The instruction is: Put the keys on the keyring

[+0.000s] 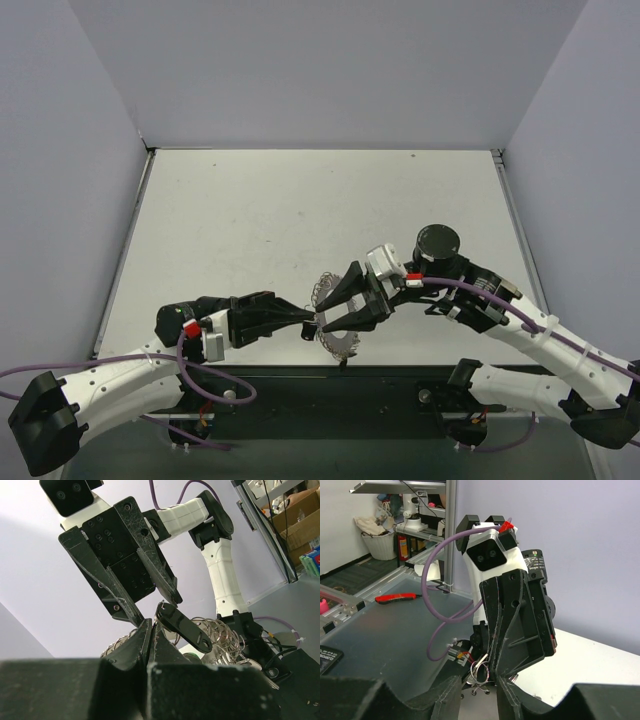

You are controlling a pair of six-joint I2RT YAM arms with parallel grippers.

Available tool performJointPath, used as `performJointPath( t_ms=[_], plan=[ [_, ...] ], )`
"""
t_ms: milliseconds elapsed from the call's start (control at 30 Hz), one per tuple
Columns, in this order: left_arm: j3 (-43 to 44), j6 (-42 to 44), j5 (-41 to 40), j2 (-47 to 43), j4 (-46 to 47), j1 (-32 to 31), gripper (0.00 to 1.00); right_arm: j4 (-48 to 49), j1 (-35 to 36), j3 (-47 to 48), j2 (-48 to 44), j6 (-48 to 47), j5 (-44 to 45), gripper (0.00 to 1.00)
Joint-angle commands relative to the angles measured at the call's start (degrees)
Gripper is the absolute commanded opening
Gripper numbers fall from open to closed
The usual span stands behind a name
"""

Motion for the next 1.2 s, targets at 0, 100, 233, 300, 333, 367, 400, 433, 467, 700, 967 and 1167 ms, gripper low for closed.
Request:
performJointPath(
  t_ms=[0, 100, 233, 300, 333, 367, 400, 433, 467, 700, 967, 1167],
  plan=[
    [3.7, -0.9, -1.7, 0.1, 9.2, 0.2, 0.00, 2.9, 0.7, -0.6, 0.5, -0.6, -0.9, 0.33],
    [3.9, -0.9, -1.7, 0.3, 9.7, 0.2, 0.00, 2.7, 0.9, -0.5, 0.7, -0.6, -0.9, 0.31],
    [4.0, -1.0, -2.0, 0.6, 9.9, 0.2, 0.00, 2.7, 1.1, -0.6, 0.7, -0.4, -0.8, 0.27],
    [4.1, -1.2, -2.0, 0.7, 10.2, 0.2, 0.00, 2.6, 1.2, -0.8, 0.5, -0.3, -0.5, 0.25],
    [4.2, -1.3, -2.2, 0.8, 10.3, 0.2, 0.00, 2.6, 1.3, -1.0, 0.4, -0.3, -0.3, 0.25],
    [4.2, -1.6, -2.3, 0.8, 10.6, 0.2, 0.00, 2.6, 1.3, -1.1, 0.2, -0.4, -0.1, 0.25],
    [4.2, -1.7, -2.4, 1.0, 10.9, 0.2, 0.00, 2.6, 1.4, -1.3, 0.1, -0.4, 0.5, 0.25],
    [4.2, -1.8, -2.6, 1.0, 11.2, 0.2, 0.00, 2.7, 1.5, -1.6, -0.1, -0.4, 0.7, 0.25],
    [4.2, -1.9, -2.9, 1.0, 11.2, 0.2, 0.00, 2.8, 1.5, -2.0, -0.4, -0.5, 0.8, 0.25],
    [4.6, -2.4, -3.7, 1.7, 11.9, 0.2, 0.00, 2.9, 2.1, -3.5, -1.8, -0.3, 2.6, 0.25],
    [4.9, -4.1, -4.2, 3.0, 14.3, 0.2, 0.00, 2.8, 2.9, -3.9, -1.9, -0.2, 4.7, 0.22],
    [5.2, -4.5, -4.4, 3.2, 15.0, 0.2, 0.00, 2.9, 4.1, -4.5, -2.7, -0.2, 8.4, 0.23]
  ],
)
